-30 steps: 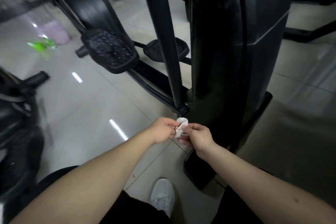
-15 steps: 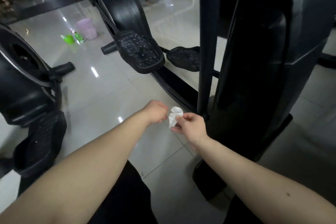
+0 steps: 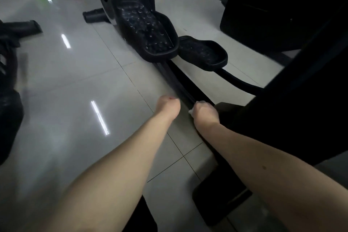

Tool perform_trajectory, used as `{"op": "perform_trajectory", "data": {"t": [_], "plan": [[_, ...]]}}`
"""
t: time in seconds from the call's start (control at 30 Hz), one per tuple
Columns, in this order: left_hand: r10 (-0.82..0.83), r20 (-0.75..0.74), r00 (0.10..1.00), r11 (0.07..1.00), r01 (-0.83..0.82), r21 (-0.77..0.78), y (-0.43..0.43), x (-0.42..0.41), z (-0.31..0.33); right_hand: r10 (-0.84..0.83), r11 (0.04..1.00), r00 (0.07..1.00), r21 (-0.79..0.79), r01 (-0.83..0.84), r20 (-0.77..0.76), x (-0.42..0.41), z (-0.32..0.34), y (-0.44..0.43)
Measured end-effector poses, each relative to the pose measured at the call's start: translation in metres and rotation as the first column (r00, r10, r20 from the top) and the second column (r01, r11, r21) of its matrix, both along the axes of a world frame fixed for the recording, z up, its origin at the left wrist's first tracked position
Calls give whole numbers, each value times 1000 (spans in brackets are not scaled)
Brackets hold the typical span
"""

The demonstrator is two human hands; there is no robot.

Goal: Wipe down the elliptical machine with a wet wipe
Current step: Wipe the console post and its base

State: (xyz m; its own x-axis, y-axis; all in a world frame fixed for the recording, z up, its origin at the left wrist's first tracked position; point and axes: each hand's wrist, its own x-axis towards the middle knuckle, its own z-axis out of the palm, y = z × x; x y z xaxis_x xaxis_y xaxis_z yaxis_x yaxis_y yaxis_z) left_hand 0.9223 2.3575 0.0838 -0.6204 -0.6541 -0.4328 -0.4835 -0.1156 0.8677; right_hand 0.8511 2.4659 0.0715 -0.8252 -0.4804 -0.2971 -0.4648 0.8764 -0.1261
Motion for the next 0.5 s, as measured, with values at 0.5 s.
{"op": "perform_trajectory", "data": {"t": [0.5], "plan": [[-98,-28,995,989,94,-114,-39,-51,-56,-267,942,960,-232,243,-81,-16,2,-44]]}}
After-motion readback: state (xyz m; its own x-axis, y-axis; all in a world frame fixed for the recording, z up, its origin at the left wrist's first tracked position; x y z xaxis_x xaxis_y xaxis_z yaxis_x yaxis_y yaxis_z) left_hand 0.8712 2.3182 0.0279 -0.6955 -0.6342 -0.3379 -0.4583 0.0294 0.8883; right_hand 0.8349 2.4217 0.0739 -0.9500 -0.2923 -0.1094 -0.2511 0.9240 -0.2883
